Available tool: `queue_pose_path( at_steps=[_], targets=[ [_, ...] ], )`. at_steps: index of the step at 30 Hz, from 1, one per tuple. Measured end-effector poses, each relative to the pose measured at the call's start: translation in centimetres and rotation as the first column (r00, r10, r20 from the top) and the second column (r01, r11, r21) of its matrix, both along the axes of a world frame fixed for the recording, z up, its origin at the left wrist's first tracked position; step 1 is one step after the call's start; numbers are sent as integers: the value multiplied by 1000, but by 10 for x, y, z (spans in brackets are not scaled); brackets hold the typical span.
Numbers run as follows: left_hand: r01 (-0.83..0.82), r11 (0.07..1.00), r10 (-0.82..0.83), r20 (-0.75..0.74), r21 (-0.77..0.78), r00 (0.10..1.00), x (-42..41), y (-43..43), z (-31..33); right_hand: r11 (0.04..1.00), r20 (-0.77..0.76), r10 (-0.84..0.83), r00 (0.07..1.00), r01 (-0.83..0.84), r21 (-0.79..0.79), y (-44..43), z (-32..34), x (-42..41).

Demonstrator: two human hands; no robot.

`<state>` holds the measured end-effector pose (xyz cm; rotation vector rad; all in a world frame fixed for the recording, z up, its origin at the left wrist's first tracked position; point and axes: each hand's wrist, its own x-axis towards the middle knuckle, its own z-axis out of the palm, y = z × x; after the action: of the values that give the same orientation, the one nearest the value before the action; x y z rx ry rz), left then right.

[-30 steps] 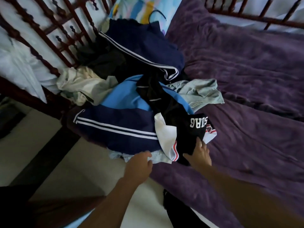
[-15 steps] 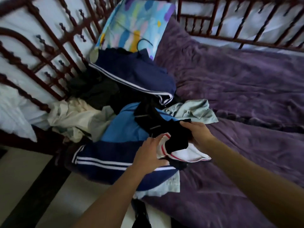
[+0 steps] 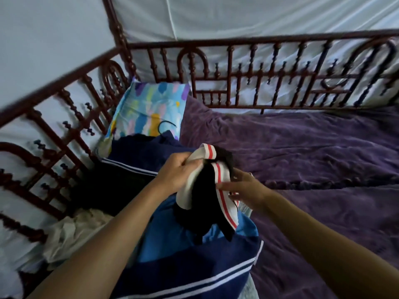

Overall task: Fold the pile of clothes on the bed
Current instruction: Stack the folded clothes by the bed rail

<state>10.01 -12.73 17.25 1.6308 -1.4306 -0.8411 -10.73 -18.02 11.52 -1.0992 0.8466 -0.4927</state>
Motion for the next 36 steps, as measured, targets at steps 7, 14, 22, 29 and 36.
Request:
queue_pose_path(
  at_steps=[7,14,22,29,36],
  targets=[
    [-202,969,149,-318,-141,936,63,2,54,946,-206,-298,932,260,-192,6,5,21],
    [-476,878,455,-391,48,800,107,-6,63,746,-286,-665,690,597,-294,-27,34,-31],
    [-394,918,355,-529,42,771,103,-5,85,802,-822,-135,553,-427,-418,-13,27,-48],
    [114,982,-168,404,153,899,109,20,55,803,-637,-453,624,-26,-596,-31,23,-63],
    [225,836,-549,757,501,354,103,47,8,612,-257,-791,556,714,-340,-39,44,-112]
  ],
)
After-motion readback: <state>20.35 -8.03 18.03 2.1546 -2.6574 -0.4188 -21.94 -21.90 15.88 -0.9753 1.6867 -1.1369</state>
